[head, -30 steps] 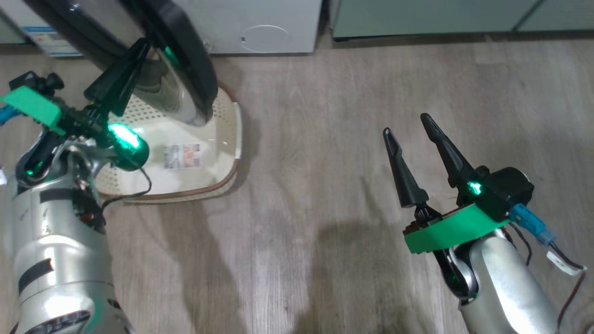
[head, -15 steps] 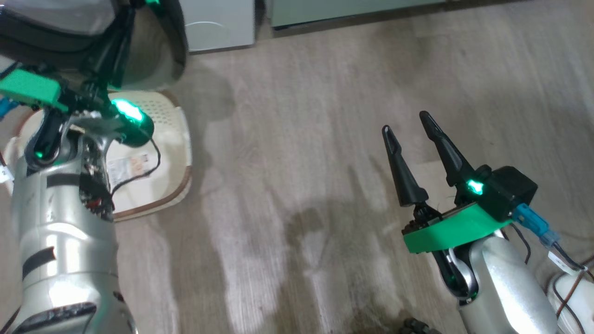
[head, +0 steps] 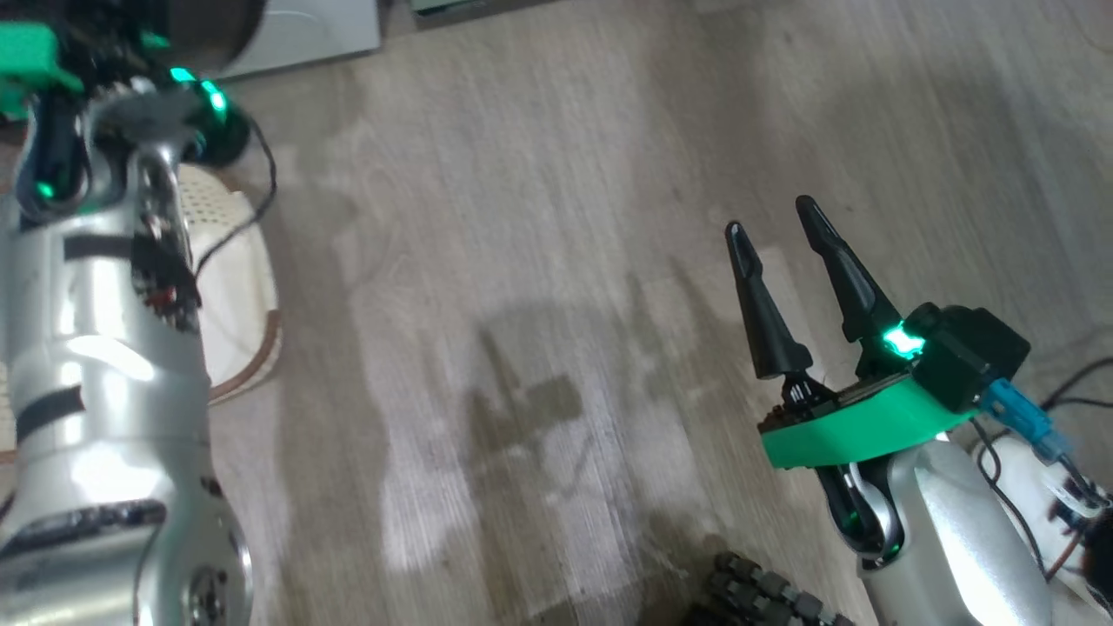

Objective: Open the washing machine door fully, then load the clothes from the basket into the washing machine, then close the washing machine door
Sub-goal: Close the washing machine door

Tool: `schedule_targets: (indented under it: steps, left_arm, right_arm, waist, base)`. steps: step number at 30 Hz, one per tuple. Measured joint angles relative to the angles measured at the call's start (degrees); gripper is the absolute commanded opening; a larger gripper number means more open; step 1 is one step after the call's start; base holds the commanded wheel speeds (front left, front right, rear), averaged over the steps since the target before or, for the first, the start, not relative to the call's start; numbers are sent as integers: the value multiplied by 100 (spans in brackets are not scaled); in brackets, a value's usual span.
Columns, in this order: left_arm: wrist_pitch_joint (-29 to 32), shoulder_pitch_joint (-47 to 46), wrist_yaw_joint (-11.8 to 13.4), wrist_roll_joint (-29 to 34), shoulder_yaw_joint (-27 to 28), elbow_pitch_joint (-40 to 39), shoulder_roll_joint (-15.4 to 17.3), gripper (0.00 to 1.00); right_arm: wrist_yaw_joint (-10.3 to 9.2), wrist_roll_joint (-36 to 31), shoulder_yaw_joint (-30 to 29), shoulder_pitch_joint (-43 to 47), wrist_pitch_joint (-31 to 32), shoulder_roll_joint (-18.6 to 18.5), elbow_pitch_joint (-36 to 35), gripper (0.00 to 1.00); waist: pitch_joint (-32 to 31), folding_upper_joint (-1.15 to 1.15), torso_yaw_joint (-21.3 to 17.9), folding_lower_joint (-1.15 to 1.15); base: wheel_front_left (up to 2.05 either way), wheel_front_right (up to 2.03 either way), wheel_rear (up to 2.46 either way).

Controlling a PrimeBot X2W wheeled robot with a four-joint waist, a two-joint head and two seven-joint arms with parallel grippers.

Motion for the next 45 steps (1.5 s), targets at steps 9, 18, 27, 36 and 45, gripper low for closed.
schedule_targets:
  steps: [9,18,27,36,45]
  left_arm:
    - [-1034,-947,0,501,54,474,109,0]
    - [-1281,-1377,0,661,91,835,266,0]
    - [-1118,-992,-1,783,-119,472,192,0]
    - [-543,342,0,896,-624,-112,79,0]
    - [-213,1880,0,1569,-1633,-1151,218,0]
  right_arm:
    - [0,288,97,-1,0,12,-76,100]
    - [0,427,132,-1,0,15,-90,100]
    - [0,327,-13,-3,0,18,-87,100]
    - [0,120,-222,5,0,22,38,100]
    - [0,-49,-506,247,0,24,167,100]
  waist:
    - [312,0,-496,0]
    - [408,0,-737,0]
    - [251,0,-462,-1]
    - [-228,0,16,-1]
    - [-812,0,642,-1]
  base:
    - [0,0,0]
    - [0,0,0]
    - [0,0,0]
    - [0,0,0]
    - [0,0,0]
